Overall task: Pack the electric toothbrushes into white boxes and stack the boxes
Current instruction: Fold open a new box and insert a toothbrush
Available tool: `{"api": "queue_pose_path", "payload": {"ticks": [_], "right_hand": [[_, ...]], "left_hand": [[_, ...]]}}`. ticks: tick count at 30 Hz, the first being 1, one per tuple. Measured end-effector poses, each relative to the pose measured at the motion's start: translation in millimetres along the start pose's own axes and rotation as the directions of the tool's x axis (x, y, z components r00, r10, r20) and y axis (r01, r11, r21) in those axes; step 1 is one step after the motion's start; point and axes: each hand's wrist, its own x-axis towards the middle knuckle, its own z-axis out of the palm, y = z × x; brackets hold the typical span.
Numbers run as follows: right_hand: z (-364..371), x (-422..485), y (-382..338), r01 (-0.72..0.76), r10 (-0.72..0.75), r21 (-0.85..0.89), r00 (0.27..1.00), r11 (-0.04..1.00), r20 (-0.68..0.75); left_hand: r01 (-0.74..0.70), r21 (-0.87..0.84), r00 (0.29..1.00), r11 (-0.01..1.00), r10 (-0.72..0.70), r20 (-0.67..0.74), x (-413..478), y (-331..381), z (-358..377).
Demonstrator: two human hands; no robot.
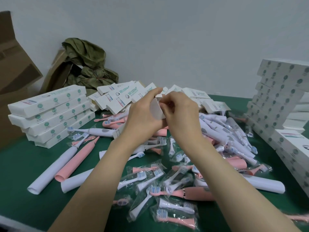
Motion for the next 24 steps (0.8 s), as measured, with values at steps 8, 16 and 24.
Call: {"api": "queue_pose_path", "payload": {"ticks": [8, 16, 24], "right_hand": [[-4, -42, 8, 0.078, -0.029, 0.259, 0.981, 0.963, -0.189], [20, -75, 7, 0.290, -0.137, -0.056, 0.603, 0.955, 0.786], [9, -55, 18, 0.162, -0.099, -0.022, 0.702, 0.987, 0.705]], "left_hand": [[-0.041, 0.108, 0.998, 0.993, 0.046, -0.046, 3, -21, -14], [-0.063, 0.131, 0.998, 0.989, 0.064, -0.006, 1, -25, -5], [-0.030, 0.085, 0.999, 0.996, 0.033, -0.035, -2, -25, -16]]}}
